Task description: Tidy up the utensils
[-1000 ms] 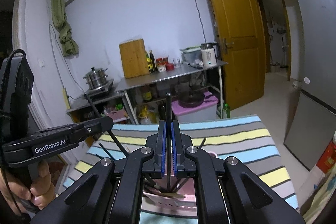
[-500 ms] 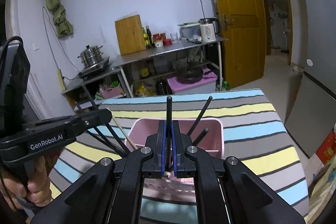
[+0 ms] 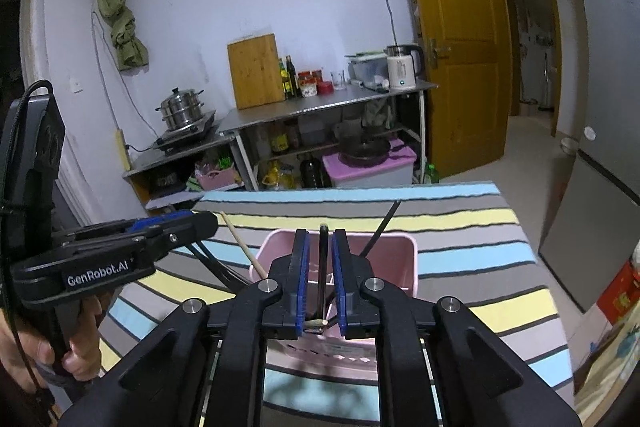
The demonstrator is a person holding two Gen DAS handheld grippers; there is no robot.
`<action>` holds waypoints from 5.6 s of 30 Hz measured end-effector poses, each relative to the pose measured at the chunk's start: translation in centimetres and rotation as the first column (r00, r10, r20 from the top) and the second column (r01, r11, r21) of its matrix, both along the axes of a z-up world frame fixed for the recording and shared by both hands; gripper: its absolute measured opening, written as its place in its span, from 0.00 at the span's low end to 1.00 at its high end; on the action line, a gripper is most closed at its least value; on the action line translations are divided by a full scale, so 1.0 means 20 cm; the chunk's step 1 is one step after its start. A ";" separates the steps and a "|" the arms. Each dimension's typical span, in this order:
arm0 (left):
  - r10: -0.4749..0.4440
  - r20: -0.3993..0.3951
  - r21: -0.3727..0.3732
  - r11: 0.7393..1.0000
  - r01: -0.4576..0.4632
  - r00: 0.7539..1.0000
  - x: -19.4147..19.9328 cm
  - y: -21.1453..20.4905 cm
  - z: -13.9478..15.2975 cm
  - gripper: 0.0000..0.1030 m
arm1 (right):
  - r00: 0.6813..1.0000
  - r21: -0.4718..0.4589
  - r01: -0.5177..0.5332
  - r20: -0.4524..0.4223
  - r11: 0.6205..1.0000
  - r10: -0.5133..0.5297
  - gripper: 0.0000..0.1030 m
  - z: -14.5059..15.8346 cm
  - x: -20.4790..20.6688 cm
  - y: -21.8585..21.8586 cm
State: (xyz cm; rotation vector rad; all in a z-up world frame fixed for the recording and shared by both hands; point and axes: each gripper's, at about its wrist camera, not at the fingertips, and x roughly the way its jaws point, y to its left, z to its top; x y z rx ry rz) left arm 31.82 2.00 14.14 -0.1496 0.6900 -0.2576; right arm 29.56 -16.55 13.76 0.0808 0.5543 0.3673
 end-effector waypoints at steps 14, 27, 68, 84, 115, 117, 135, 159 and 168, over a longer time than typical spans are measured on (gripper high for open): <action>0.016 0.117 0.018 1.000 -0.018 0.993 -0.29 0.05 0.22 0.48 | 0.996 0.025 0.022 0.086 0.999 -0.024 0.12 0.18 -0.32 -0.10; 0.007 0.183 0.034 0.999 -0.013 0.983 -0.68 -0.01 0.16 0.58 | 0.990 -0.007 0.019 0.138 1.000 -0.018 0.39 0.14 -0.63 -0.07; 0.054 0.219 0.053 0.996 -0.067 0.974 -1.19 -0.11 -0.37 0.59 | 0.989 -0.055 0.097 0.115 0.994 -0.090 0.39 -0.40 -1.12 -0.08; 0.061 0.205 0.057 0.996 -0.074 0.977 -1.19 -0.12 -0.41 0.59 | 0.989 -0.061 0.103 0.112 0.993 -0.096 0.39 -0.41 -1.13 -0.09; 0.058 0.205 0.066 0.995 -0.072 0.977 -1.19 -0.12 -0.42 0.59 | 0.989 -0.054 0.106 0.105 0.993 -0.100 0.39 -0.41 -1.13 -0.09; 0.057 0.205 0.066 0.995 -0.072 0.977 -1.19 -0.12 -0.42 0.59 | 0.990 -0.056 0.106 0.105 0.993 -0.099 0.39 -0.41 -1.13 -0.09; 0.053 0.196 0.069 0.995 -0.068 0.979 -1.20 -0.13 -0.42 0.59 | 0.991 -0.054 0.104 0.094 0.993 -0.099 0.39 -0.41 -1.14 -0.08; 0.057 0.193 0.090 0.993 -0.076 0.980 -1.20 -0.11 -0.43 0.59 | 0.991 -0.055 0.104 0.088 0.993 -0.099 0.39 -0.43 -1.14 -0.07; 0.067 0.194 0.089 0.992 -0.086 0.979 -1.21 -0.11 -0.43 0.59 | 0.991 -0.056 0.105 0.085 0.993 -0.100 0.39 -0.44 -1.14 -0.06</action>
